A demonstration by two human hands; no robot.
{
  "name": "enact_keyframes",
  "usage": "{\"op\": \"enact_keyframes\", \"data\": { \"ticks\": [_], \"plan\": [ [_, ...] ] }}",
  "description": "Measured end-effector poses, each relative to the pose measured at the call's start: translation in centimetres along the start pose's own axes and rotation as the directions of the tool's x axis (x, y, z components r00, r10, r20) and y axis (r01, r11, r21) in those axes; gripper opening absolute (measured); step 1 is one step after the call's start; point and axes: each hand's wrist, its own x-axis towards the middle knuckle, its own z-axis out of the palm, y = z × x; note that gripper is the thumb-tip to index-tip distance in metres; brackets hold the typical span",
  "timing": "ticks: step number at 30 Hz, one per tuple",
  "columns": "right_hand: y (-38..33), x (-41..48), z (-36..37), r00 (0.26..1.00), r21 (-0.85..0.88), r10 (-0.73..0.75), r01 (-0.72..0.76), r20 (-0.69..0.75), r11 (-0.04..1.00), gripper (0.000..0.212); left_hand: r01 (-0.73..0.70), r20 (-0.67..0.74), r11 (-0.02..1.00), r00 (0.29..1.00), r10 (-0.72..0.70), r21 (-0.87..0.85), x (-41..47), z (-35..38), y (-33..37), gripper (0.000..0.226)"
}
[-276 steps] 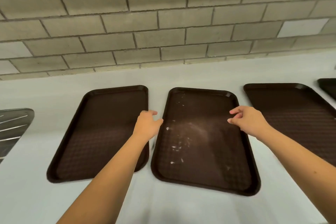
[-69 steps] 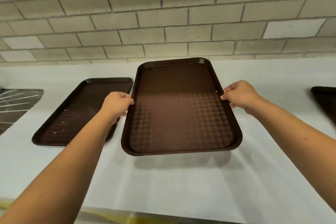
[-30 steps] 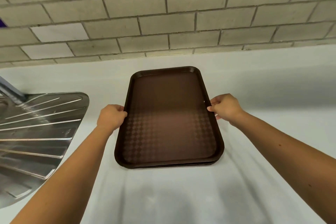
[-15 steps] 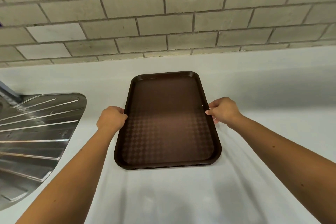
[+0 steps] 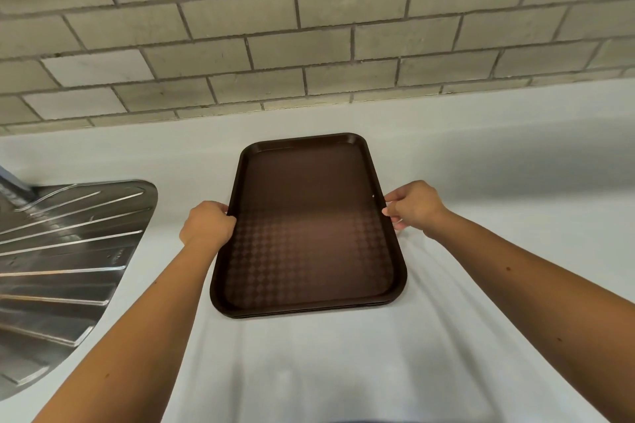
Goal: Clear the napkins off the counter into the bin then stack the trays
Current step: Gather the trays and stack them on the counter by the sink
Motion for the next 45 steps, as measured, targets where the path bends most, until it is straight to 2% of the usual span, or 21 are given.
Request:
{"op": "enact_keyframes", "data": {
  "ticks": [5,11,14,17,21,27,32,37,45],
  "plan": [
    [0.6,-1.5,-1.7,1.0,0.036,-0.012,0.011,0.006,0.999,0.015,-0.106,-0.056,0.992,0.993,0.102,-0.071,-0.7,-0.2,2.5,0.028],
    [2.7,-3.5,-5.7,0.998,0.073,-0.047,0.05,-0.049,0.996,0.014,-0.219,-0.012,0.964,0.975,0.22,-0.153,-3.7,0.3,8.6,0.015],
    [4.3,-5.1,-8.8,0.994,0.072,-0.078,0.083,-0.07,0.994,0.016,-0.276,-0.013,0.932,0.96,0.281,-0.234,-5.8,1.0,12.4,0.013],
    [6.8,-7.3,-13.0,0.989,0.046,-0.102,0.107,-0.104,0.993,0.017,-0.32,0.025,0.865,0.934,0.357,-0.387,-8.5,2.5,17.2,0.015],
    [11.1,-10.1,-19.4,0.982,0.001,-0.102,0.103,-0.16,0.995,0.016,-0.315,0.054,0.775,0.911,0.409,-0.548,-12.5,4.4,23.9,0.009],
    [19.1,-14.1,-29.4,0.968,-0.069,-0.081,0.067,-0.237,0.995,0.016,-0.307,0.105,0.68,0.864,0.492,-0.666,-20.8,9.1,34.4,0.013],
    [23.7,-15.6,-36.9,0.938,-0.092,-0.103,0.077,-0.33,0.993,0.015,-0.261,0.204,0.649,0.81,0.55,-0.714,-27.2,13.1,42.0,0.014],
    [26.9,-15.0,-42.0,0.898,-0.026,-0.072,0.068,-0.434,0.997,0.014,-0.106,0.421,0.641,0.671,0.61,-0.76,-30.9,15.8,49.5,0.008],
    [31.8,-12.2,-49.6,0.811,0.013,0.012,-0.006,-0.585,1.0,0.015,-0.147,0.449,0.642,0.599,0.663,-0.752,-31.1,19.2,61.1,0.009]
  ]
}}
